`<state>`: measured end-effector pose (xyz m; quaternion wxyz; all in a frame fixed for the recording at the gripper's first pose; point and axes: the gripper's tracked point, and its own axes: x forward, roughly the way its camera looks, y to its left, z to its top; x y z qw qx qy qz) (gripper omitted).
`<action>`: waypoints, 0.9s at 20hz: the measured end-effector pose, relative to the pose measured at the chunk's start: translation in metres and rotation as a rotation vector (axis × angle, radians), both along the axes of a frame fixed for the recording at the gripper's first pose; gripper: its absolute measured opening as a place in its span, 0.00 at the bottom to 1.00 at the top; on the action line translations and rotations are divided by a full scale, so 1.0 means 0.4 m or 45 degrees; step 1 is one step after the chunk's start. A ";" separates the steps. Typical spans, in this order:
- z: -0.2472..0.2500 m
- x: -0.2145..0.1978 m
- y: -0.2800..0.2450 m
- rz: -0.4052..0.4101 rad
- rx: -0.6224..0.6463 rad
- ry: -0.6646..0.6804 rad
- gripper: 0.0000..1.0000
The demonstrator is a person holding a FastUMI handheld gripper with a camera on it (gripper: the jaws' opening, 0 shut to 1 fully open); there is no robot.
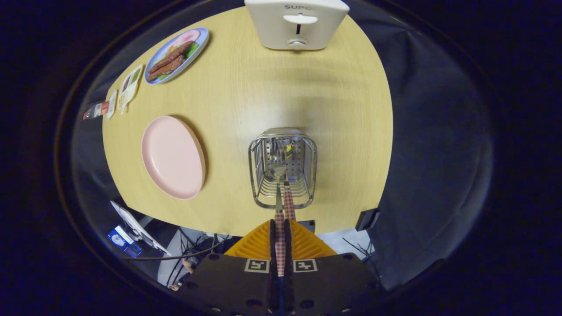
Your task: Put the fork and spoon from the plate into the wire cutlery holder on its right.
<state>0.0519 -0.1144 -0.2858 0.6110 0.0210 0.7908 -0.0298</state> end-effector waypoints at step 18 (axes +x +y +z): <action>0.127 0.105 0.115 0.065 -0.083 -0.597 0.80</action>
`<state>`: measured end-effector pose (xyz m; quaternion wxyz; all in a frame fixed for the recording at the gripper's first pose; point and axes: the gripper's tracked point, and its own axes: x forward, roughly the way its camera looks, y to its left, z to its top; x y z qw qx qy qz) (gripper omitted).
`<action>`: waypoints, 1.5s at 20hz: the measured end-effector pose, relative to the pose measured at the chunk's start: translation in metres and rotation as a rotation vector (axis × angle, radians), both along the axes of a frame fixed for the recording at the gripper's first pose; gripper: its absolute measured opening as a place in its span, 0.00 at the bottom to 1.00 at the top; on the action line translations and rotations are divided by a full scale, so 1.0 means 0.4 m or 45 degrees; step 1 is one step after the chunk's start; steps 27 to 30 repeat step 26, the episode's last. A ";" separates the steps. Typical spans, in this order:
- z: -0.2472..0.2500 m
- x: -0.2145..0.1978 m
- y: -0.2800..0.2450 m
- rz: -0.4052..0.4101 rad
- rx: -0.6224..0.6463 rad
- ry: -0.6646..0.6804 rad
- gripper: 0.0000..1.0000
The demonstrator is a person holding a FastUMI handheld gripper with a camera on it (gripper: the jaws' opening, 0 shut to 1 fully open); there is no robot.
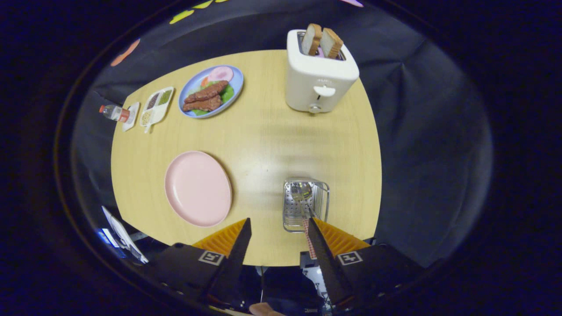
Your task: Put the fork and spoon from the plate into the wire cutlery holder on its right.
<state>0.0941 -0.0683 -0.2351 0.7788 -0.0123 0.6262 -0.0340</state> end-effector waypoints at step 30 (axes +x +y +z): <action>0.653 -0.236 0.458 0.088 -0.051 -1.664 0.96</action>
